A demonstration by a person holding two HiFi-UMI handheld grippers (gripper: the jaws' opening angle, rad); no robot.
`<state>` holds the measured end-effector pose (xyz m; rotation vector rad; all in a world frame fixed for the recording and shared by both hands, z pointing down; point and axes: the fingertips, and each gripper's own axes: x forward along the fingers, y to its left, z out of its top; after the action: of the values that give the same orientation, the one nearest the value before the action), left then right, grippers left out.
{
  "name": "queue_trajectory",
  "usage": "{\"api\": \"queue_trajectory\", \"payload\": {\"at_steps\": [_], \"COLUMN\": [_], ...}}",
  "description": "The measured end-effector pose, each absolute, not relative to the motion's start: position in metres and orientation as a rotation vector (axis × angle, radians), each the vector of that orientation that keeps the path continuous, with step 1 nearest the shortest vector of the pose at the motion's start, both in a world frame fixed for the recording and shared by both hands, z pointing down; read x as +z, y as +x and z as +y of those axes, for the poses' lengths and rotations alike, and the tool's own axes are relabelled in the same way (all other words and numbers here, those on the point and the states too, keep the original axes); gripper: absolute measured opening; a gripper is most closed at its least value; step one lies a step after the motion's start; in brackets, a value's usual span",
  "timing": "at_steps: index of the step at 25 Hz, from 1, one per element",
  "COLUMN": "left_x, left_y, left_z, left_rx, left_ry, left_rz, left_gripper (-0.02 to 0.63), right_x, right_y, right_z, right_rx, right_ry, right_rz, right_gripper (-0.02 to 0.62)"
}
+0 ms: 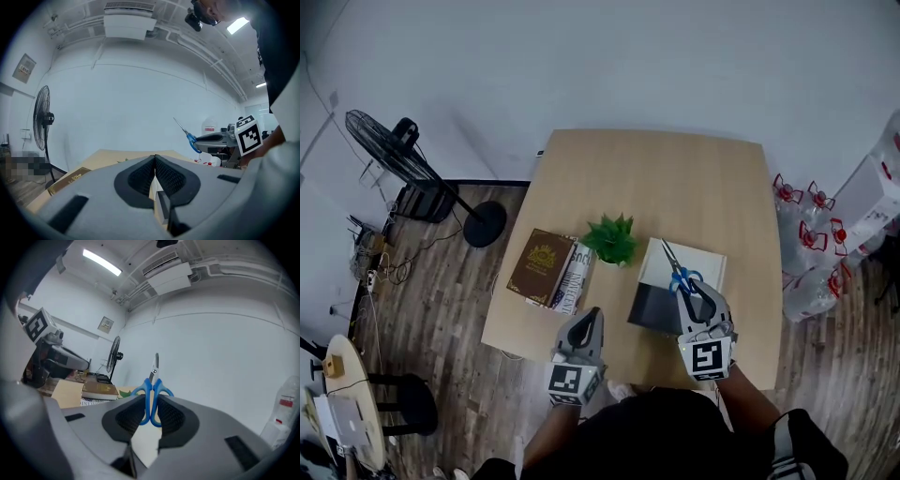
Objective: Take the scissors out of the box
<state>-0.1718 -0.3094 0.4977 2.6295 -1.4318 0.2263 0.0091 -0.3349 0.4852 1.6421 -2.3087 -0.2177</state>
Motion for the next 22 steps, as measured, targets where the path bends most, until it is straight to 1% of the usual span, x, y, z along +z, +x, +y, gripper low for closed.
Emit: {"api": "queue_trajectory", "payload": {"at_steps": [6,22], "left_x": [0.489,0.486], "left_y": [-0.165,-0.160], "left_z": [-0.312,-0.319], "left_rx": [0.189,0.192], "left_ry": [2.651,2.648], "left_rz": [-1.429,-1.427], "left_gripper": [0.005,0.005], "right_x": [0.471,0.453], "right_y": [0.020,0.024], "right_z": [-0.340,-0.338], "right_rx": [-0.112,-0.197], "right_ry": [1.734,1.754], "right_rz": [-2.382,-2.391], "right_gripper": [0.078,0.078]}}
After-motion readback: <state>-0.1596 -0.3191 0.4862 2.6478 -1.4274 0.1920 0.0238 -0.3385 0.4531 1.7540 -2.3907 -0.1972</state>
